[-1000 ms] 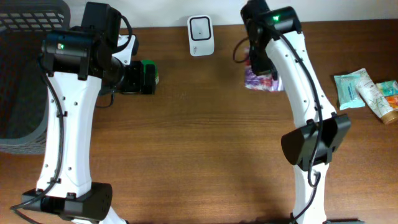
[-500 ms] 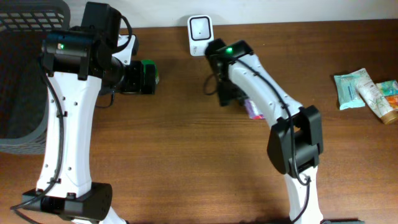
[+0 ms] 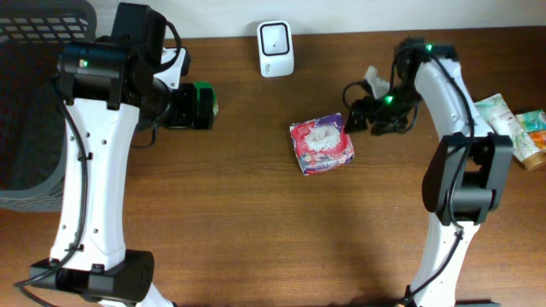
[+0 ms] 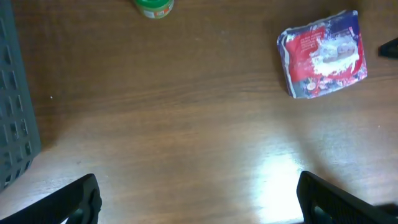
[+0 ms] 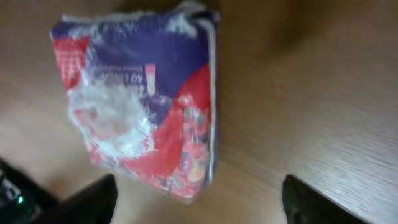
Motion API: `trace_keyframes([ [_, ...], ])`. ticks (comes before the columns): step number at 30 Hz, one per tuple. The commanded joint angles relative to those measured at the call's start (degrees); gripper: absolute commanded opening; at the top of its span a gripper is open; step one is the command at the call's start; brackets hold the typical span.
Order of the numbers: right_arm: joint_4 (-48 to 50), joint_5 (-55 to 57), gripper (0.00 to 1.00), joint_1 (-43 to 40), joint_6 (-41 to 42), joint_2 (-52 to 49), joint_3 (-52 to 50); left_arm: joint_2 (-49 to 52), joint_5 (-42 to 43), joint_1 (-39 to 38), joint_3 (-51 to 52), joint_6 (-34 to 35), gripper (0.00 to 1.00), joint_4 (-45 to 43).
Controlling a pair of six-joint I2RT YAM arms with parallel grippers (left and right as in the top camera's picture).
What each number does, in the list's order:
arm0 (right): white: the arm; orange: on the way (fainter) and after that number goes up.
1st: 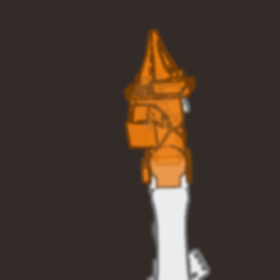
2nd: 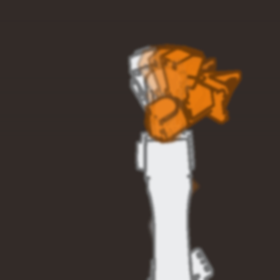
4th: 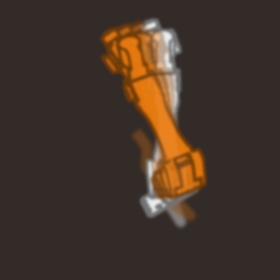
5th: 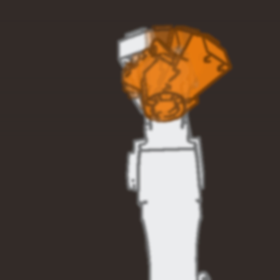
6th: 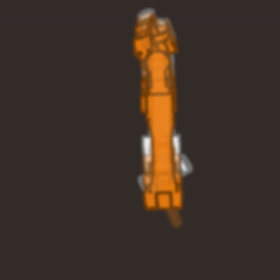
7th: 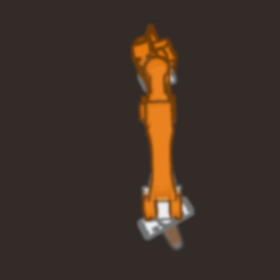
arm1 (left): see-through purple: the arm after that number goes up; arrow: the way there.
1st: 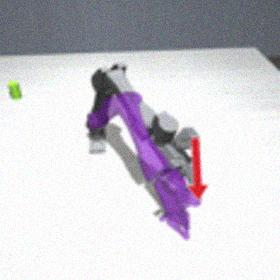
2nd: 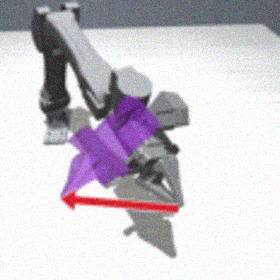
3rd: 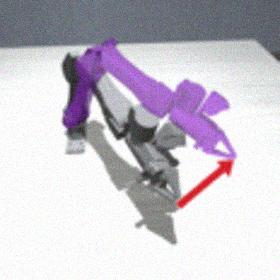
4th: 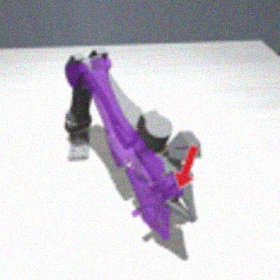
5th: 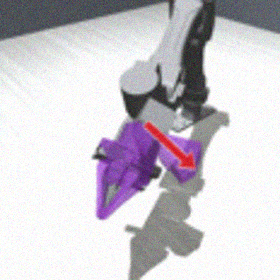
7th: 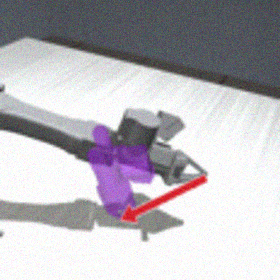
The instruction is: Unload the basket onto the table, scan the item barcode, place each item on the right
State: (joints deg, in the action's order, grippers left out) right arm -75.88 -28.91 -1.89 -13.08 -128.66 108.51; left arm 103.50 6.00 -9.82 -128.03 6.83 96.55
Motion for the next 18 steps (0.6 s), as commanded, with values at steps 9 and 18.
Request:
trace_keyframes([
  [9,15.2,-14.9,0.04,7.9,7.3,0.7,-10.4,-0.9,0.2,-0.2,-0.1,-0.9,0.99,0.0],
  [18,56.2,1.6,0.04,13.5,42.1,0.3,7.0,-0.9,0.2,-0.2,-0.1,-0.9,0.99,0.0],
])
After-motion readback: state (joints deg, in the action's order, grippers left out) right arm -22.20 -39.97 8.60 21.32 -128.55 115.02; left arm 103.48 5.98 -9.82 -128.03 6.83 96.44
